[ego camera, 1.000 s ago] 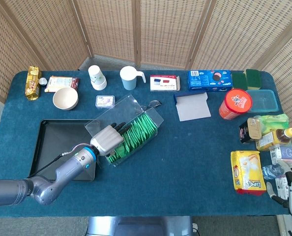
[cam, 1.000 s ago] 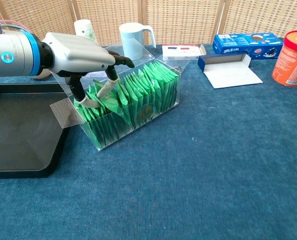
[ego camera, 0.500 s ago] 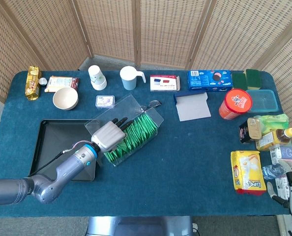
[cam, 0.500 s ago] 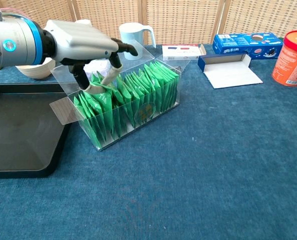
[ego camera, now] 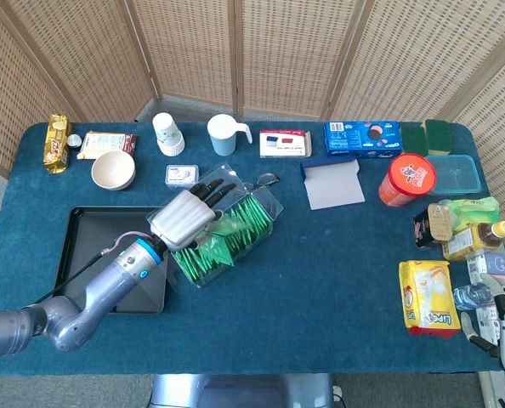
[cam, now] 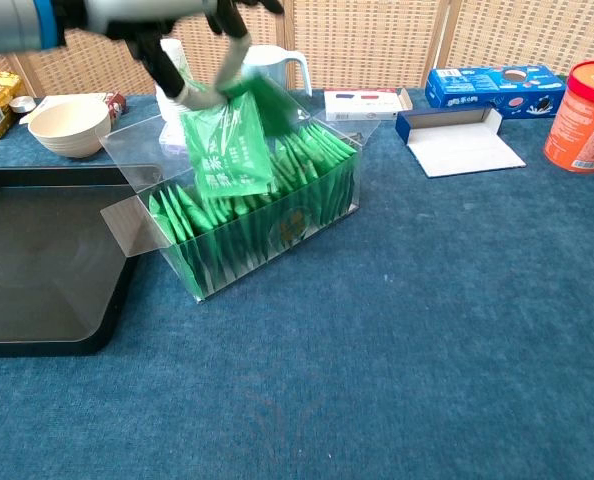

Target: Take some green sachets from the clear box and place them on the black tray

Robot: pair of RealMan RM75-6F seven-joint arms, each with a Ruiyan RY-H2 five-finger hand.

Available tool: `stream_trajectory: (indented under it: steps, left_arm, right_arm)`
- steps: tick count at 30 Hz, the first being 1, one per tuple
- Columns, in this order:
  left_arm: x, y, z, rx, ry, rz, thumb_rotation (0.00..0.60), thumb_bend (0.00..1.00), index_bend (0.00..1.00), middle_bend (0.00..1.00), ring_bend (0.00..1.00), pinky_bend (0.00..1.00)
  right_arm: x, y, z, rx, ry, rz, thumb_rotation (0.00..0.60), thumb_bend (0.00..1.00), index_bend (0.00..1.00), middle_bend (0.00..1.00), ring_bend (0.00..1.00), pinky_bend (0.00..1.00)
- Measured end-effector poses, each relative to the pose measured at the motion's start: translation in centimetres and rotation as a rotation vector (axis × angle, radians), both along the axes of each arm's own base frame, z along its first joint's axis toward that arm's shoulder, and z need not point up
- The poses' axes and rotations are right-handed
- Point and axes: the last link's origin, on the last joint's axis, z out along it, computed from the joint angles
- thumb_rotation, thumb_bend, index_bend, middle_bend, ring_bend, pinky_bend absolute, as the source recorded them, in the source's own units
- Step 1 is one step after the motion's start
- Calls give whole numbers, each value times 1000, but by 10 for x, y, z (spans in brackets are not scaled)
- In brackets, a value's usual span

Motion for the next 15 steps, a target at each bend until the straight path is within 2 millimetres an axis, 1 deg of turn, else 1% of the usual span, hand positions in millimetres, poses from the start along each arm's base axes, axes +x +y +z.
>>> stream_trajectory:
  steps: [4,8,15]
  left_arm:
    - [1,1,22,28,-59,7,575,450,600,51,0,186]
    - [-4,-1,45,63,-96,20,574,450,600,51,0,186]
    - [-18,-3,70,106,-115,50,575,448,599,51,0,186]
  right_arm:
    - [0,-1,0,3,2,1,503,390,165,223,245,277]
    - [0,-2,-1,7,1,6,503,390,163,223,245,277]
    - [1,-4,-2,12,1,10,505,390,163,223,245,277]
